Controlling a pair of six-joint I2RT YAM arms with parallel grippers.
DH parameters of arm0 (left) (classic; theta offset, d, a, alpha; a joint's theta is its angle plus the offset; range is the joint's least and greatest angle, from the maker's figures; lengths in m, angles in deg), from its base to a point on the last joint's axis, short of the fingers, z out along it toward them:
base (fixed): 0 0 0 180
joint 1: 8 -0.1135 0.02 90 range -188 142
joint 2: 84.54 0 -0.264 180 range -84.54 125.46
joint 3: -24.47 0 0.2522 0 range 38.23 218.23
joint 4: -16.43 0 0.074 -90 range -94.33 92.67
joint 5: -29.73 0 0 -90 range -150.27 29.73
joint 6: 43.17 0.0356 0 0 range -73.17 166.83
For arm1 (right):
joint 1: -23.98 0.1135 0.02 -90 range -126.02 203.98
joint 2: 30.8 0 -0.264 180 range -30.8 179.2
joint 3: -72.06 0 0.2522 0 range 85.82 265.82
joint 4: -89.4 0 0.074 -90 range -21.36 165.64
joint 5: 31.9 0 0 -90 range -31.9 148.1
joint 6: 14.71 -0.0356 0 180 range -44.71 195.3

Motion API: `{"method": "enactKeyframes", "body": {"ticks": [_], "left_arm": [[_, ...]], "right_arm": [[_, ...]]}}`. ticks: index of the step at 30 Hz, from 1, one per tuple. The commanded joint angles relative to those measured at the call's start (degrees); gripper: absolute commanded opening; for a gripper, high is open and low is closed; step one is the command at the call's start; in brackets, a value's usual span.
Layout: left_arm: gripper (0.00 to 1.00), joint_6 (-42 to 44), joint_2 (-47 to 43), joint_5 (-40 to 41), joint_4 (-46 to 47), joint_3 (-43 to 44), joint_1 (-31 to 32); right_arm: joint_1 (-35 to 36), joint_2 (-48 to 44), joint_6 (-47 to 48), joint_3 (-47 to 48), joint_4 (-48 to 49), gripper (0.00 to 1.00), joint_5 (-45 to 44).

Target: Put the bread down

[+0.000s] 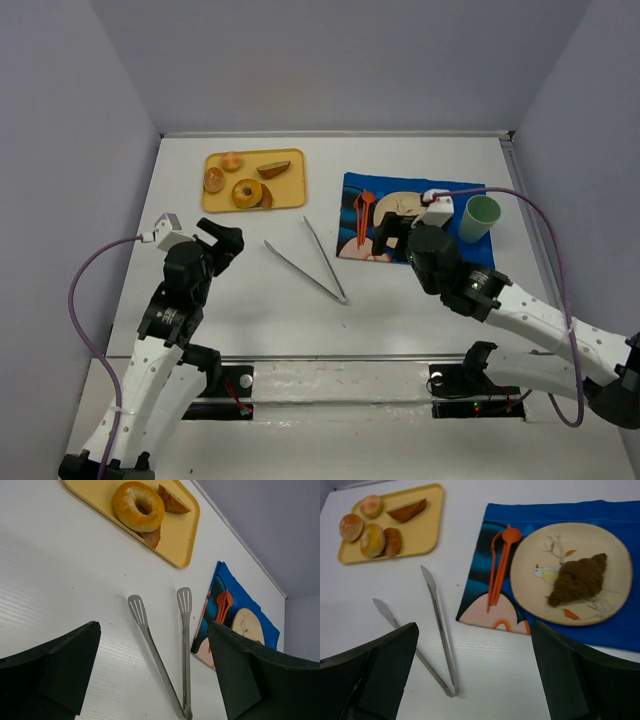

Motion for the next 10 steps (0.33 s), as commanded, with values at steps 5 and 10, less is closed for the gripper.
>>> {"method": "enactKeyframes", "body": {"ticks": [5,10], "left_arm": [[0.99,0.29,-0.02,2.83,0.93,5.69,0.20],[0.99,0.12,-0.72,3.44,0.93,5.34,0.29]], "right_arm": [[0.31,-13.65,-8.09,-3.16,-10.82,1.00,-15.65],[0.31,-15.24,-7.21,-4.30,-11.08,1.00,-16.00]]}}
